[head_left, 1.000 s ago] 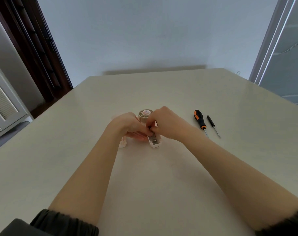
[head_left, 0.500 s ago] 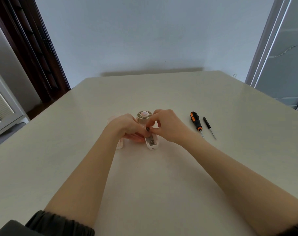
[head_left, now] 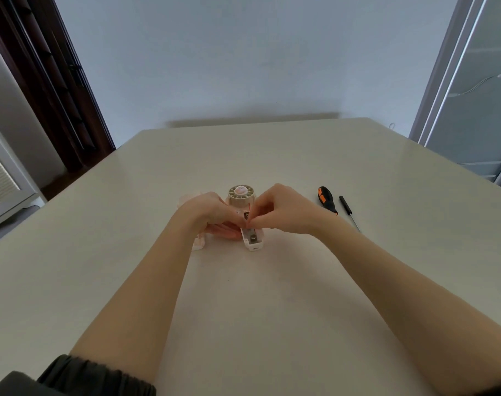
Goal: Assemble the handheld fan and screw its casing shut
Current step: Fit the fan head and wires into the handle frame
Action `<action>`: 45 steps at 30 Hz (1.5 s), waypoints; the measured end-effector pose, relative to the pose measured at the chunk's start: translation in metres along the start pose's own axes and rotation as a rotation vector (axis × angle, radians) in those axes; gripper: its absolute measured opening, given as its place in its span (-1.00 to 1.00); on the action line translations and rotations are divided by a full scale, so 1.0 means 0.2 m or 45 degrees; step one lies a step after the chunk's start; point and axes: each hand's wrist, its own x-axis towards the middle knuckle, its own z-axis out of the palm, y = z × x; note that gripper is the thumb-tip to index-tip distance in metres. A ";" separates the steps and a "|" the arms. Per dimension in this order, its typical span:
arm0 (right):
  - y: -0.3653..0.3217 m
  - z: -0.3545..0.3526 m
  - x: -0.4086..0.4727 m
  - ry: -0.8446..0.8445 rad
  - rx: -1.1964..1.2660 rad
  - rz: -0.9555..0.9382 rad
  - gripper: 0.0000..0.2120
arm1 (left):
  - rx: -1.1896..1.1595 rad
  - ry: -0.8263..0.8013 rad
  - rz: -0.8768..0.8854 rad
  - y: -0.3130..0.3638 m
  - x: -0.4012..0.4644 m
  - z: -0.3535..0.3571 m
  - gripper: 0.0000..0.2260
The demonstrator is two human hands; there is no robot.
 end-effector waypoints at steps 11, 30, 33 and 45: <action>-0.04 0.00 -0.03 -0.138 -0.179 0.025 -0.93 | -0.004 0.024 0.003 0.00 0.00 0.01 -0.76; -0.03 0.03 -0.02 -0.064 -0.206 0.013 -0.94 | -0.029 -0.024 -0.002 -0.01 -0.01 0.00 -0.70; -0.04 0.03 -0.03 -0.046 -0.177 0.032 -0.94 | -0.041 -0.032 -0.002 0.00 -0.01 0.00 -0.70; -0.03 0.03 -0.04 -0.017 -0.254 -0.003 -0.92 | -0.046 -0.050 0.006 -0.01 0.00 0.00 -0.81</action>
